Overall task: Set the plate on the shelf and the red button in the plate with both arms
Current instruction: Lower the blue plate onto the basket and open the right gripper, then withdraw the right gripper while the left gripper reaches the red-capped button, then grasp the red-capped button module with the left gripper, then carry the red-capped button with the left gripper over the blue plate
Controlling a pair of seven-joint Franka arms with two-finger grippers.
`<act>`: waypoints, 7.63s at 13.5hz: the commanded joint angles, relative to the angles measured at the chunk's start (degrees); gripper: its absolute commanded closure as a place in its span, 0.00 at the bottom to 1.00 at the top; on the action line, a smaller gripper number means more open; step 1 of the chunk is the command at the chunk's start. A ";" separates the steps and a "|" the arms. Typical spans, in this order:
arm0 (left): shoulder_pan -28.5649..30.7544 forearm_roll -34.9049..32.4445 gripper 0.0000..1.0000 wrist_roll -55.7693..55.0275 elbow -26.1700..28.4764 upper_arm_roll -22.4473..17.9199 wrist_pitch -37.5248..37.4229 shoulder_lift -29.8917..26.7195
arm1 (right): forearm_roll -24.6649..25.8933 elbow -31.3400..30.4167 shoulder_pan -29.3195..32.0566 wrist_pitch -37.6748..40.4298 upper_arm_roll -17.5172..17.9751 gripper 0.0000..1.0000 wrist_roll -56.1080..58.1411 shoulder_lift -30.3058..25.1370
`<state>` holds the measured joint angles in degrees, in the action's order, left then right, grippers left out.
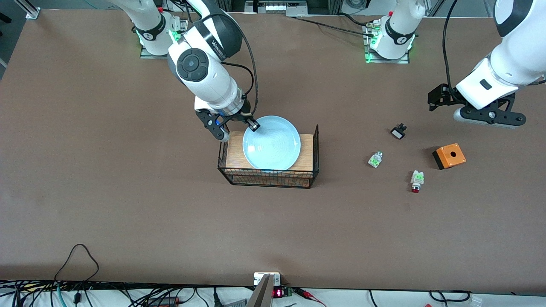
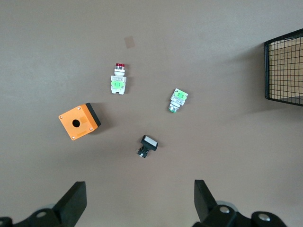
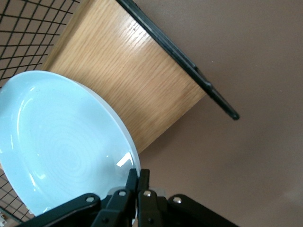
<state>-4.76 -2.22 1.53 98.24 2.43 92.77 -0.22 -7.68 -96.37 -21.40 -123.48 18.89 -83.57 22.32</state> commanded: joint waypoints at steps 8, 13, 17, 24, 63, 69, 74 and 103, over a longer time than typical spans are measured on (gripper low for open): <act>0.10 -1.30 0.00 -0.47 -1.38 0.30 -1.28 -0.04 | 0.83 -0.05 -0.92 -1.59 -1.93 1.00 1.57 1.50; 0.19 -1.30 0.00 -0.47 -1.30 0.21 -1.36 -0.04 | 1.27 0.30 -1.36 -0.89 -2.72 0.00 1.75 1.15; 0.19 -1.30 0.00 -0.39 -1.38 0.03 -1.19 0.04 | 1.53 0.57 -1.80 -0.36 -2.98 0.00 1.83 -0.95; 0.19 -1.30 0.00 -0.47 -1.39 -0.32 -1.19 0.13 | 8.11 6.09 -1.27 12.36 -5.26 0.00 9.36 -6.85; 8.55 -6.22 0.85 10.60 3.11 0.30 39.36 35.13 | 8.04 1.35 14.28 26.62 -28.38 0.00 83.48 -19.59; 7.66 -5.52 0.85 7.71 -10.85 4.33 11.52 30.36 | 8.21 1.62 14.20 27.15 -28.39 0.00 84.54 -19.59; 7.66 2.00 0.85 0.16 -20.00 13.20 -3.54 28.70 | 8.12 1.62 14.28 27.15 -28.39 0.00 84.45 -19.59; -13.80 -5.86 0.00 -45.56 -30.13 22.62 8.60 36.53 | 8.21 1.62 14.11 27.24 -28.30 0.00 85.07 -19.59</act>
<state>-20.68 -6.44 -43.81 67.72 25.25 106.26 39.72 0.82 -95.09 -7.32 -97.22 -9.31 0.75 3.25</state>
